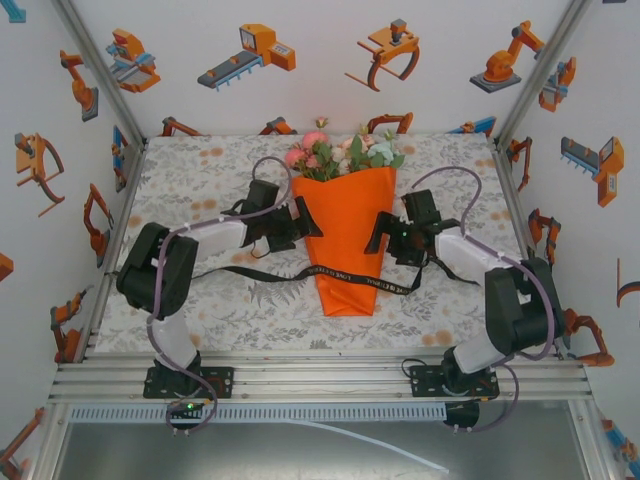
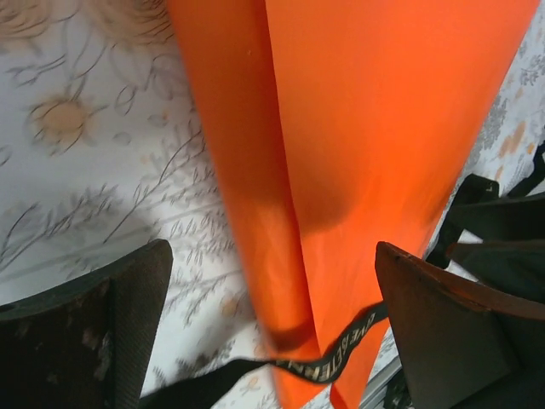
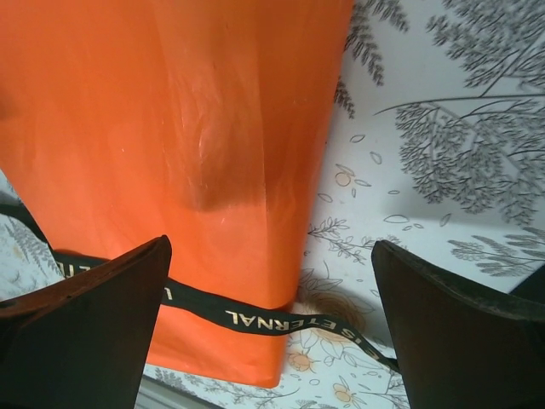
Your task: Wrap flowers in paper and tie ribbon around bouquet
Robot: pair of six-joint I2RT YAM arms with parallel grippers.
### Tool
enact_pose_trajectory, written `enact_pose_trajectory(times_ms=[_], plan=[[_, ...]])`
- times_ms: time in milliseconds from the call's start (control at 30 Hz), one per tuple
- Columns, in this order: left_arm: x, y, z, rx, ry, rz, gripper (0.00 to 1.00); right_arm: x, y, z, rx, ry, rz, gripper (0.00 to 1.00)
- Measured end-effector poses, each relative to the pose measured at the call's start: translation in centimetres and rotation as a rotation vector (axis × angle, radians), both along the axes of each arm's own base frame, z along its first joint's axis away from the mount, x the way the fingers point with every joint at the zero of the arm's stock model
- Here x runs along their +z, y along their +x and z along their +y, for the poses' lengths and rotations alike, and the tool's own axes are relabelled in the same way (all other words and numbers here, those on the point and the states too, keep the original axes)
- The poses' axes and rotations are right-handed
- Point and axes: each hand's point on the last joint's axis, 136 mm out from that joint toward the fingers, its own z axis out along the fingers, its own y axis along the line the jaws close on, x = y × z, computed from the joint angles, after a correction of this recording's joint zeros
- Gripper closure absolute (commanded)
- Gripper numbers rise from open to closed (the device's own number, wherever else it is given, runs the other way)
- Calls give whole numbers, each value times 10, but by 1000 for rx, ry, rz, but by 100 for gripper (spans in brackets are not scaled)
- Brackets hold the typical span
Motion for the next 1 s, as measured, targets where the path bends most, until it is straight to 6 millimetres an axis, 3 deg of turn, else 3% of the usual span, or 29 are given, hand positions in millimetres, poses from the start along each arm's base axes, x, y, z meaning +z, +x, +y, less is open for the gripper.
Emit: enact_pose_trajectory(times_ms=[200, 567, 700, 800, 933, 1000], plan=[[2, -11, -10, -42, -31, -12, 6, -11, -17, 0, 14, 28, 18, 14], [-1, -98, 20, -114, -60, 1, 8, -16, -90, 0, -6, 161, 48, 15], [-7, -123, 24, -133, -72, 31, 35, -15, -105, -5, -33, 154, 76, 15], [-17, -143, 41, -113, -42, 68, 59, -11, -114, -14, -67, 134, 73, 16], [-22, -164, 60, -97, -6, 83, 83, -7, -127, -26, -107, 118, 52, 19], [-22, -170, 64, -102, 1, 84, 85, -11, -134, -30, -118, 111, 59, 26]])
